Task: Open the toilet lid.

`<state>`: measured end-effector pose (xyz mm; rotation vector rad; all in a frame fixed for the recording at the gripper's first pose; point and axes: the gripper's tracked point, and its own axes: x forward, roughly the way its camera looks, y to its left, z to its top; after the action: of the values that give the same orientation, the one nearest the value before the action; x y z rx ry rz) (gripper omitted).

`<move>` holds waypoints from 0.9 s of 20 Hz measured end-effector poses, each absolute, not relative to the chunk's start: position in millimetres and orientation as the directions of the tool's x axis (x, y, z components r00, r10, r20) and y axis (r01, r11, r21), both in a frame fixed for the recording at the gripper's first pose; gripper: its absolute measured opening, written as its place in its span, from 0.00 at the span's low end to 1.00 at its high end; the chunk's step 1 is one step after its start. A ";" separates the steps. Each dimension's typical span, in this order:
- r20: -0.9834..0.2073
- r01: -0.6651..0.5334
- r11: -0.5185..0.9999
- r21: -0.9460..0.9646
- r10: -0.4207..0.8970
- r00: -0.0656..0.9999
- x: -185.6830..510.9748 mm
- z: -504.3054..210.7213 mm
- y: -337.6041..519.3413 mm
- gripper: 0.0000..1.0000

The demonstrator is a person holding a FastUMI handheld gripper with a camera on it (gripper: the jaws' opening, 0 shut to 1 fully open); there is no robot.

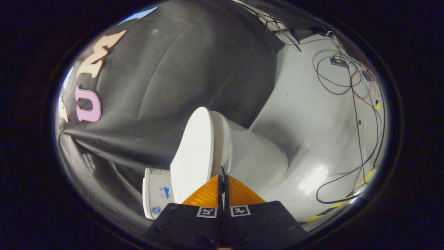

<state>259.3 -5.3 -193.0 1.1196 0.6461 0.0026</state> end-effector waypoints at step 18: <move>-0.372 0.041 0.790 0.612 0.242 0.896 245.1 26.2 112.8 0.00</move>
<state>245.1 112.8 26.2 0.6569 0.4553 0.1125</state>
